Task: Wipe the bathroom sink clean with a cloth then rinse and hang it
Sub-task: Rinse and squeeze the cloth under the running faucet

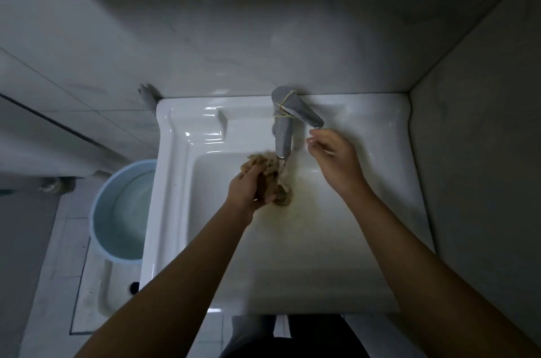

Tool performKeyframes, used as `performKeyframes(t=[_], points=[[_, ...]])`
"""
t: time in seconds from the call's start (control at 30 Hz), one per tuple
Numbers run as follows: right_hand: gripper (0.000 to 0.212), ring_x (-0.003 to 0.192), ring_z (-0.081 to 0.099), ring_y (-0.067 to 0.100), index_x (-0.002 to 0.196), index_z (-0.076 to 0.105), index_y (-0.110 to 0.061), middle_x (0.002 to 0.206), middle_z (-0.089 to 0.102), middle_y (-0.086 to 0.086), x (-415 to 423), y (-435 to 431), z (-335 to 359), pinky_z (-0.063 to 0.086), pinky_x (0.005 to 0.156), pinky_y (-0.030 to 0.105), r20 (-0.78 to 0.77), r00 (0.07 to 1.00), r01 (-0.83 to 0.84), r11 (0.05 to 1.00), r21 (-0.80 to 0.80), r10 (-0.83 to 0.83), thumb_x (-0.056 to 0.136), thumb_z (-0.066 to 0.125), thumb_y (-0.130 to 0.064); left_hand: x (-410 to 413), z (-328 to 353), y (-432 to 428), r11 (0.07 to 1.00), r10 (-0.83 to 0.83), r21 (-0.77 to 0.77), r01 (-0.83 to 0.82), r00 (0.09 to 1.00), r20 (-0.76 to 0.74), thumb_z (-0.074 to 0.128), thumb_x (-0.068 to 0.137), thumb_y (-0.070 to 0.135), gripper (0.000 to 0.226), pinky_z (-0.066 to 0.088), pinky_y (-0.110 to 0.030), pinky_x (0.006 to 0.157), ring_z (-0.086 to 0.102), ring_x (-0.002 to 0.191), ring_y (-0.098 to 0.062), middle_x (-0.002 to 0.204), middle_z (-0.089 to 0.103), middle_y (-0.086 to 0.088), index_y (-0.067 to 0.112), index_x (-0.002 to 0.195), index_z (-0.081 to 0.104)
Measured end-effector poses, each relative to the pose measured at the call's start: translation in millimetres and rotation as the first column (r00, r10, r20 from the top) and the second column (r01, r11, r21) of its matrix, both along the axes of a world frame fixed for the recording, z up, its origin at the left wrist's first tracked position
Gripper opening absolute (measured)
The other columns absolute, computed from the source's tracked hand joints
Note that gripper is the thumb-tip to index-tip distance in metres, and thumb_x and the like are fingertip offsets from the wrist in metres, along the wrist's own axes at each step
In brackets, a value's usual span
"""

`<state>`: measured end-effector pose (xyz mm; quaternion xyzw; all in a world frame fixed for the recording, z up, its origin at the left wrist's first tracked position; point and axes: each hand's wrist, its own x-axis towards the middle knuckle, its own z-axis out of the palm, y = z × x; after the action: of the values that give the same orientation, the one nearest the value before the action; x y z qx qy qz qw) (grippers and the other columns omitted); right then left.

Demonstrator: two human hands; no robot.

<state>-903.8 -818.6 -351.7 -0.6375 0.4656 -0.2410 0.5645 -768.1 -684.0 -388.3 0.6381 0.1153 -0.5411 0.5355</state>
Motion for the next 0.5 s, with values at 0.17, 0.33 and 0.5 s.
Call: performKeyframes(t=[0.17,0.33,0.5], points=[[0.009,0.078,0.064,0.011,0.091,0.070,-0.021,0.089,0.074,0.006,3,-16,37,0.050,0.071,0.028,-0.002,1.000,-0.029,0.999,-0.029,0.029,0.091,0.060,-0.022,-1,27,42,0.998,0.056,-0.004,-0.056,0.998,0.040,0.073,0.091,0.037,0.027,0.060,-0.035,0.065,0.069,0.109,-0.026,0.116,0.073,-0.009,0.024,0.114,0.067],[0.032,0.052,0.060,0.003,0.085,0.066,0.005,0.076,0.073,0.011,18,-27,51,0.040,0.054,0.024,-0.110,0.994,-0.014,1.000,-0.025,0.011,0.096,0.052,-0.022,-5,58,74,0.998,0.063,-0.003,-0.063,0.984,0.165,0.074,0.090,0.036,0.025,0.061,-0.036,0.066,0.070,0.110,-0.029,0.117,0.073,-0.013,0.024,0.111,0.070],[0.028,0.052,0.056,0.007,0.088,0.071,-0.007,0.075,0.069,0.005,10,-19,40,0.040,0.052,0.020,-0.056,0.998,0.043,0.992,0.122,-0.036,0.097,0.058,-0.031,-9,77,98,0.995,0.093,-0.058,-0.082,0.972,0.218,0.070,0.093,0.035,0.025,0.062,-0.040,0.074,0.070,0.111,-0.030,0.116,0.073,-0.013,0.023,0.115,0.068]])
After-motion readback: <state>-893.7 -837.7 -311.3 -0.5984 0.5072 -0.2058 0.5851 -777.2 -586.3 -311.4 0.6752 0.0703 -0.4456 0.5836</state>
